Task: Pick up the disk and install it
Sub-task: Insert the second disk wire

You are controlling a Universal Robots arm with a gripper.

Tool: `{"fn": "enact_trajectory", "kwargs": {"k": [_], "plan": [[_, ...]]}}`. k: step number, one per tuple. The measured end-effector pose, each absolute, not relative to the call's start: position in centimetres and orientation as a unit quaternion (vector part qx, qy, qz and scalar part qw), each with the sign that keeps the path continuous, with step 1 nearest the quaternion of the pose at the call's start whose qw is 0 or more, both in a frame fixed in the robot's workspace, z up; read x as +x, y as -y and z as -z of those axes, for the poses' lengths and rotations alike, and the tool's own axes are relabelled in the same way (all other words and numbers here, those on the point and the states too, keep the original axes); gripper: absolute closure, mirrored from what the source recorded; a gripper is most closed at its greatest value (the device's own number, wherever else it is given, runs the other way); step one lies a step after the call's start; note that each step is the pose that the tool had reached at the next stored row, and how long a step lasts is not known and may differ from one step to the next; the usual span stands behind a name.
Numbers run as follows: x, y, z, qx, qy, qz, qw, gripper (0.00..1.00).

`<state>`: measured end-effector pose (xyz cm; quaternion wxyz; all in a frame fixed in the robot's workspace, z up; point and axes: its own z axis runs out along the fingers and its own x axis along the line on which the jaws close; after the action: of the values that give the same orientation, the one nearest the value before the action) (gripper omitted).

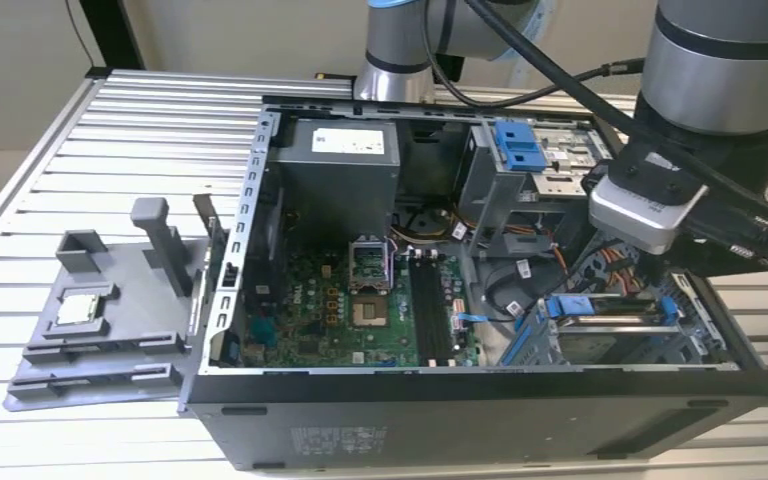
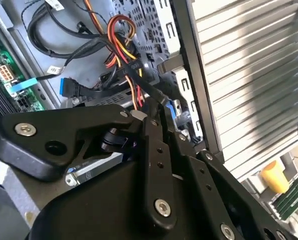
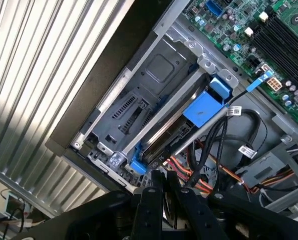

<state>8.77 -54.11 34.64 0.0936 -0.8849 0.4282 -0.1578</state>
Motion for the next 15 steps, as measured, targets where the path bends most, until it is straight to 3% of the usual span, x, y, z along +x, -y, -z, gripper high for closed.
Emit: {"fn": "enact_trajectory", "kwargs": {"k": [6, 15], "plan": [[8.72, 54.12, -34.65, -0.869, -0.459, 0.158, 0.094, 1.00], [8.61, 54.11, -34.64, -0.847, -0.498, 0.153, 0.104, 1.00]]}}
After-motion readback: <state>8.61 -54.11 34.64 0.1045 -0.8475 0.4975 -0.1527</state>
